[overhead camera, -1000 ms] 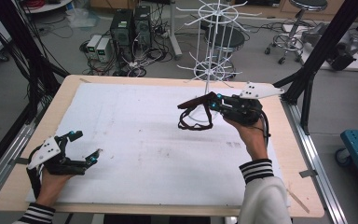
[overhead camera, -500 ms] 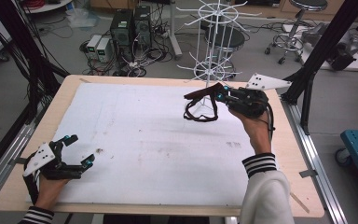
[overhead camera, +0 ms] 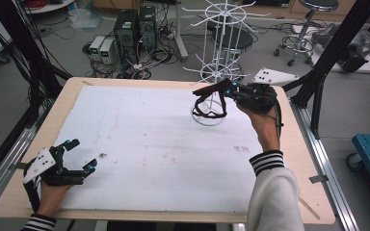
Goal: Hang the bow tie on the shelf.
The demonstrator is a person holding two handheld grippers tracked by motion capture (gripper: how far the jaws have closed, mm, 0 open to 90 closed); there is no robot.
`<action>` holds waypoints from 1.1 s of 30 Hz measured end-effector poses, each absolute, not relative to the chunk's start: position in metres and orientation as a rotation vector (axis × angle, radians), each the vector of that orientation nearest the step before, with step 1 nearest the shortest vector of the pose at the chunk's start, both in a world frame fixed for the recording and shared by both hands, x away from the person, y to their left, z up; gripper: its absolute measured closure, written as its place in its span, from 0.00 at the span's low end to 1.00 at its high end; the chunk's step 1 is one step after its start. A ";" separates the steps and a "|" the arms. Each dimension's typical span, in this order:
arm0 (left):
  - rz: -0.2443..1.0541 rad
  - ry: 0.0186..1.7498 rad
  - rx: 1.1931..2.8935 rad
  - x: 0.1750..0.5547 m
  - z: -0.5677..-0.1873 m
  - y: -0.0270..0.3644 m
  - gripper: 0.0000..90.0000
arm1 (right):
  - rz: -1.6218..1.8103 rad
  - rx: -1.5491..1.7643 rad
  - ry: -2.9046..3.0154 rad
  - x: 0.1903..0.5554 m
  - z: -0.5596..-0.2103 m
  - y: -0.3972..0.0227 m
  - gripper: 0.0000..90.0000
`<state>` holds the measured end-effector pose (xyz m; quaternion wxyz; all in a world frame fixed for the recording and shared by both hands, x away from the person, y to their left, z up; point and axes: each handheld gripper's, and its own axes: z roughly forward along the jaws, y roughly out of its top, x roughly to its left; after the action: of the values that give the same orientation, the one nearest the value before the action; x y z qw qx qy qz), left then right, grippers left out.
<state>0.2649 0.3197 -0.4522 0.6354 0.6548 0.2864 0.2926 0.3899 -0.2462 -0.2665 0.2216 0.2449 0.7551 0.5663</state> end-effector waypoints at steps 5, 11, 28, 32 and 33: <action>0.668 0.661 1.493 0.265 -0.452 0.320 0.02 | 1.511 0.699 2.098 0.397 -0.264 -0.244 0.93; 0.675 0.656 1.480 0.264 -0.453 0.320 0.02 | 1.476 0.713 2.118 0.403 -0.264 -0.238 0.93; 0.680 0.650 1.464 0.263 -0.453 0.321 0.02 | 1.410 0.782 2.072 0.411 -0.267 -0.233 0.68; 0.682 0.649 1.466 0.263 -0.453 0.321 0.02 | 1.431 0.801 2.035 0.407 -0.265 -0.235 0.45; 0.682 0.649 1.464 0.263 -0.453 0.321 0.02 | 1.434 0.804 2.032 0.406 -0.265 -0.235 0.39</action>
<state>0.2628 0.3213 -0.4535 0.6445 0.6431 0.2851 0.2996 0.4062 -0.2353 -0.2648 0.2608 0.2969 0.7506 0.5296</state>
